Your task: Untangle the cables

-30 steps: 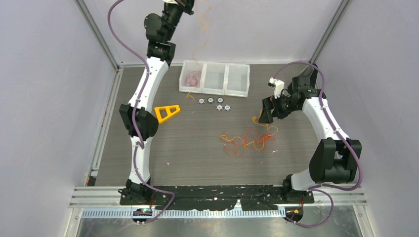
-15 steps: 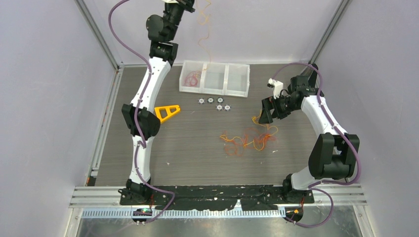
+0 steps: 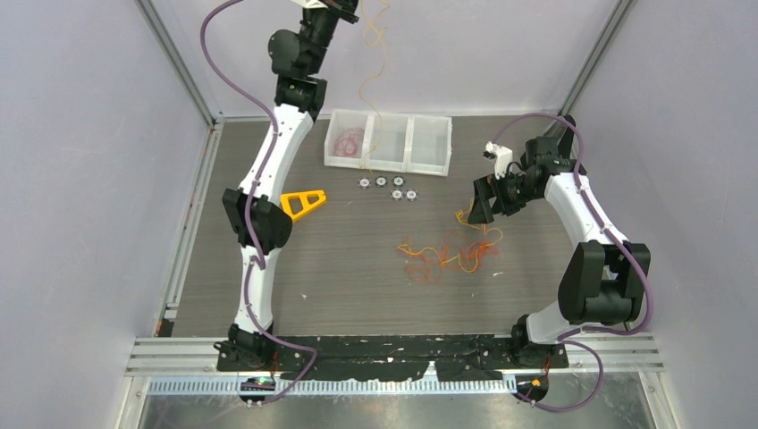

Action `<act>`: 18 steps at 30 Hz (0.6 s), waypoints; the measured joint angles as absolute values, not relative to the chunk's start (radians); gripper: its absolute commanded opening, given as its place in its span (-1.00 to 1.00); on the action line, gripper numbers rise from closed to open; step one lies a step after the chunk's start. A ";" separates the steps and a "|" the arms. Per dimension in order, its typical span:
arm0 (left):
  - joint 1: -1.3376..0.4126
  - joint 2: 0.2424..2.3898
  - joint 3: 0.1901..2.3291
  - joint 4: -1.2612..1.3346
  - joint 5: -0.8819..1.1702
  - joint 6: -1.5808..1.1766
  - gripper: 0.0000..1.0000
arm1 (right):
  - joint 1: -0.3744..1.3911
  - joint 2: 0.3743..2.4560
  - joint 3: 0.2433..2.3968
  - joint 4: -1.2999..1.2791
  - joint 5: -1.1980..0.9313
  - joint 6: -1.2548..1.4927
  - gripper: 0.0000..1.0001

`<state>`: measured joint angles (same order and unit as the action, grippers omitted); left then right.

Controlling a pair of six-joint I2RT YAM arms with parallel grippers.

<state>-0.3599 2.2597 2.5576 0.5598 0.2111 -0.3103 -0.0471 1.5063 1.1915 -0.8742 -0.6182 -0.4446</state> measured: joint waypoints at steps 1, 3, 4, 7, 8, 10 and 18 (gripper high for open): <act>-0.363 2.260 2.558 0.566 0.212 -0.311 -1.00 | -0.047 1.506 1.192 -0.874 -0.618 -0.445 0.90; -0.368 2.260 2.558 0.575 0.212 -0.311 -1.00 | -0.047 1.506 1.192 -0.873 -0.618 -0.445 0.91; -0.372 2.260 2.558 0.577 0.212 -0.311 -1.00 | -0.047 1.506 1.192 -0.872 -0.618 -0.445 0.90; -0.380 2.260 2.558 0.581 0.205 -0.308 -1.00 | -0.047 1.506 1.192 -0.870 -0.618 -0.445 0.91; -0.383 2.260 2.558 0.584 0.200 -0.305 -1.00 | -0.047 1.506 1.192 -0.869 -0.618 -0.445 0.90; -0.391 2.260 2.558 0.589 0.182 -0.294 -1.00 | -0.047 1.506 1.192 -0.868 -0.618 -0.444 0.90; -0.421 2.312 2.564 0.619 0.073 -0.199 -1.00 | -0.047 1.506 1.192 -0.868 -0.618 -0.444 0.91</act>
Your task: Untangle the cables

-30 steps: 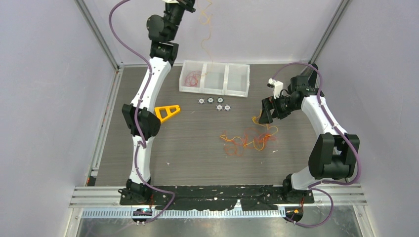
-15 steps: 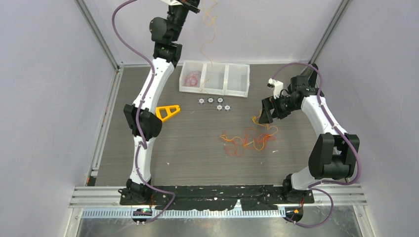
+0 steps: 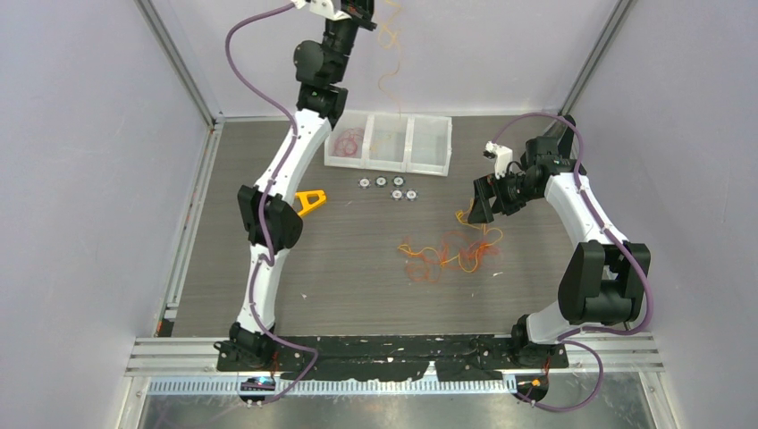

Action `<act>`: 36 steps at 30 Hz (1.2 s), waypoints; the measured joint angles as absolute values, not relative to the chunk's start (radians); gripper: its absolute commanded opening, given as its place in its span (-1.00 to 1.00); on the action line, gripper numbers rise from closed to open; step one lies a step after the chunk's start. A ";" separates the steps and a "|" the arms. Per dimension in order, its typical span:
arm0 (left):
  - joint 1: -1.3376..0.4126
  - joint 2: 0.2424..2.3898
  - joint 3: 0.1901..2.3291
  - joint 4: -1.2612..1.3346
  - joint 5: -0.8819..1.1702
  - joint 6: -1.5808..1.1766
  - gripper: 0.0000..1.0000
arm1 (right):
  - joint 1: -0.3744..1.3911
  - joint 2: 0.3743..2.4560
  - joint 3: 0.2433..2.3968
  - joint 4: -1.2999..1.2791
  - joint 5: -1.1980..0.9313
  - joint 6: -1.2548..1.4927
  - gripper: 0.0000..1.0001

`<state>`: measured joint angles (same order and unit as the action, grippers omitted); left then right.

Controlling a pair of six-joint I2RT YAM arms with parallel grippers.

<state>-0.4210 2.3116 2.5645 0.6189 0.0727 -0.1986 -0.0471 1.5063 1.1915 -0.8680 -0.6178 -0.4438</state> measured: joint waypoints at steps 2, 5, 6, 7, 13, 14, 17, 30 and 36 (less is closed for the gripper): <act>-0.421 2.322 2.534 0.624 0.070 -0.175 -1.00 | -0.047 1.506 1.192 -0.868 -0.618 -0.444 0.90; -0.416 2.320 2.426 0.640 0.075 -0.165 -1.00 | -0.047 1.506 1.192 -0.868 -0.617 -0.444 0.91; -0.413 2.315 2.374 0.642 0.086 -0.163 -1.00 | -0.047 1.506 1.192 -0.868 -0.616 -0.444 0.90; -0.410 2.308 2.313 0.643 0.100 -0.158 -1.00 | -0.047 1.506 1.192 -0.868 -0.614 -0.444 0.91; -0.397 2.217 1.911 0.636 0.197 -0.150 -1.00 | -0.047 1.506 1.192 -0.868 -0.609 -0.446 0.90; -0.396 2.196 1.855 0.633 0.213 -0.149 -1.00 | -0.047 1.506 1.191 -0.868 -0.609 -0.447 0.91; -0.392 2.096 1.679 0.598 0.282 -0.148 -1.00 | -0.047 1.505 1.190 -0.868 -0.605 -0.450 0.91; -0.393 2.157 1.931 0.200 0.382 -0.149 -1.00 | -0.047 1.503 1.172 -0.868 -0.608 -0.457 0.91; -0.402 2.346 2.099 0.068 0.257 -0.131 -1.00 | -0.047 1.503 1.172 -0.868 -0.611 -0.457 0.91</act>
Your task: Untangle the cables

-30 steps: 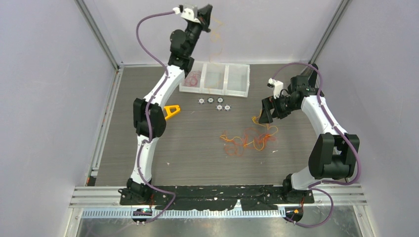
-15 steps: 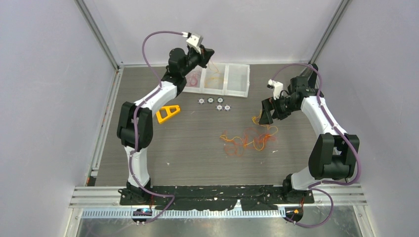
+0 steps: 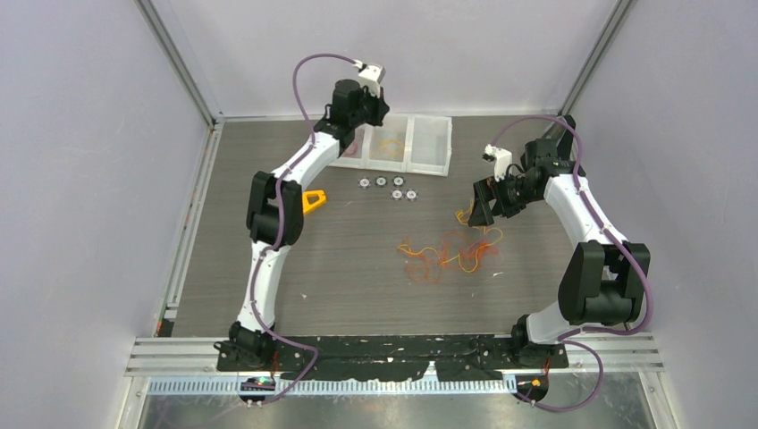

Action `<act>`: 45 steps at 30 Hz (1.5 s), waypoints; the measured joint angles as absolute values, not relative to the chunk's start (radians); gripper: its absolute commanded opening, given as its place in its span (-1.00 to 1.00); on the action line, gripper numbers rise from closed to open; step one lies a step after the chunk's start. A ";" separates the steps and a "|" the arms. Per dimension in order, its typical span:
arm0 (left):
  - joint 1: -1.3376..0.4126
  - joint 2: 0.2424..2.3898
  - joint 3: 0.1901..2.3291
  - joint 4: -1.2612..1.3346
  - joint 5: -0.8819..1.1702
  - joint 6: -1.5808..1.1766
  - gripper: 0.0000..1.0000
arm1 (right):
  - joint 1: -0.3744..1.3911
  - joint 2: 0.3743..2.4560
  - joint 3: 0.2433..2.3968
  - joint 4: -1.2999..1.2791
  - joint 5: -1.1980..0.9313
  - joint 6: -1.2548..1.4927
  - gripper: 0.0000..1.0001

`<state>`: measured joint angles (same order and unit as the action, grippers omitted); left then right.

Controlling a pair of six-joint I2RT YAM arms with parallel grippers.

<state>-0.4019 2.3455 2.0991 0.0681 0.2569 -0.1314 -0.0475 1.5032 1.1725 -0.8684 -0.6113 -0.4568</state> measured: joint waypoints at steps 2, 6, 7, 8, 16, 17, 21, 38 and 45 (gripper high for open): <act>-0.407 2.374 2.099 0.043 0.217 -0.101 -0.84 | -0.047 1.504 1.172 -0.868 -0.611 -0.457 0.91; -0.431 2.395 2.094 0.006 0.157 -0.038 -0.02 | -0.047 1.504 1.172 -0.869 -0.611 -0.457 0.90; -0.438 2.395 2.093 -0.001 0.142 -0.017 0.15 | -0.047 1.504 1.173 -0.869 -0.611 -0.458 0.90; -0.447 2.395 2.093 -0.002 0.139 -0.010 0.24 | -0.047 1.504 1.174 -0.871 -0.611 -0.460 0.90; -0.446 2.309 2.075 -0.108 0.193 0.010 0.98 | -0.047 1.504 1.206 -0.896 -0.616 -0.506 0.92; -0.435 2.281 2.074 -0.126 0.215 0.009 0.99 | -0.047 1.504 1.206 -0.897 -0.617 -0.516 0.94; -0.387 2.136 2.074 -0.179 0.322 -0.001 0.99 | -0.047 1.504 1.206 -0.901 -0.624 -0.543 0.96; -0.151 1.652 1.340 -0.257 0.678 -0.314 0.94 | 0.366 1.673 1.443 -0.546 -0.539 -0.360 0.27; -0.092 1.540 1.305 -0.264 0.674 -0.313 0.94 | 0.527 2.110 1.818 -0.450 -0.437 -0.306 0.00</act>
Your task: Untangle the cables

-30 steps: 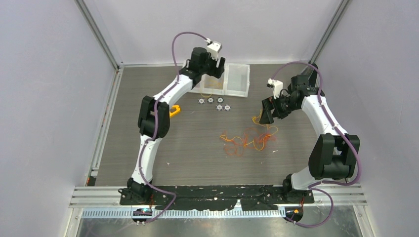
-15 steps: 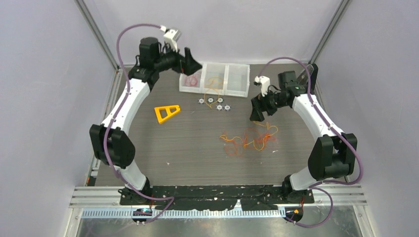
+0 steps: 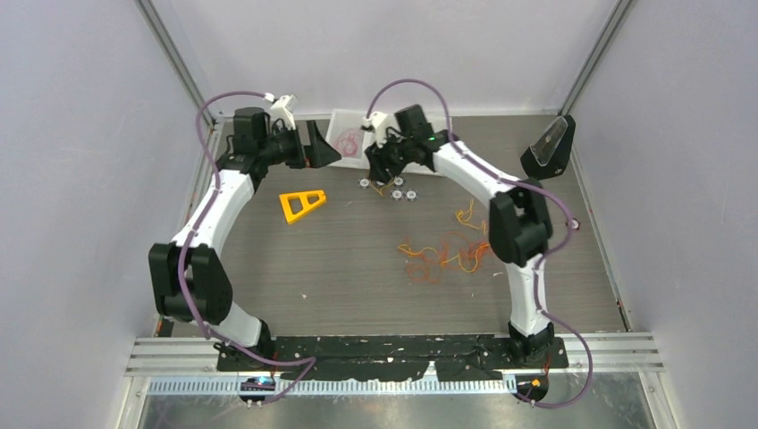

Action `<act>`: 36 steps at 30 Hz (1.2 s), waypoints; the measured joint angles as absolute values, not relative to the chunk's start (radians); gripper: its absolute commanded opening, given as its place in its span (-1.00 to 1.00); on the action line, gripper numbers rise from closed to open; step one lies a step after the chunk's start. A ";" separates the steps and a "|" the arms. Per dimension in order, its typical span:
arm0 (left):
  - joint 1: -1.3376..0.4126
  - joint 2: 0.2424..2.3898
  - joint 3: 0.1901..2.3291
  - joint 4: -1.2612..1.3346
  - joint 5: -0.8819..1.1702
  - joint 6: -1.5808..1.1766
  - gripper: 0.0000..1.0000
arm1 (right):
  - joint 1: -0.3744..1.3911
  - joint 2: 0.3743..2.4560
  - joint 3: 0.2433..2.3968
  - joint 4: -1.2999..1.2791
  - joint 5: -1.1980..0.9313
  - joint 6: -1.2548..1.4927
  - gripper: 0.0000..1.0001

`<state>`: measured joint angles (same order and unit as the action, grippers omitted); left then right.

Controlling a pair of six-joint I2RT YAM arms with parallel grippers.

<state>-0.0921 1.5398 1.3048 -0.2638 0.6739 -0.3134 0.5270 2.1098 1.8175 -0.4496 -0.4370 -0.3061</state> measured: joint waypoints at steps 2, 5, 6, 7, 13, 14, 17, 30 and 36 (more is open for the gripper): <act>-0.067 1.502 1.305 -0.264 0.674 -0.305 0.95 | 0.550 2.209 1.887 -0.449 -0.422 -0.308 -0.03; -0.029 1.473 1.305 -0.263 0.674 -0.302 0.95 | 0.566 2.294 1.936 -0.477 -0.404 -0.313 -0.05; -0.023 1.472 1.305 -0.264 0.673 -0.301 0.95 | 0.567 2.310 1.948 -0.485 -0.398 -0.316 -0.06; -0.017 1.471 1.305 -0.264 0.673 -0.301 0.95 | 0.569 2.329 1.965 -0.498 -0.390 -0.319 -0.07; 0.012 1.471 1.296 -0.268 0.663 -0.298 0.95 | 0.568 2.372 2.008 -0.540 -0.348 -0.342 -0.29; 0.016 1.471 1.292 -0.268 0.662 -0.298 0.95 | 0.568 2.372 2.008 -0.546 -0.343 -0.346 -0.31; 0.028 1.471 1.286 -0.270 0.654 -0.299 0.95 | 0.567 2.372 2.008 -0.566 -0.334 -0.358 -0.38; 0.055 1.477 1.313 -0.276 0.655 -0.299 0.95 | 0.563 2.377 2.045 -0.626 -0.334 -0.395 -0.89; 0.060 1.481 1.328 -0.279 0.656 -0.299 0.95 | 0.546 2.349 2.053 -0.553 -0.298 -0.390 -0.89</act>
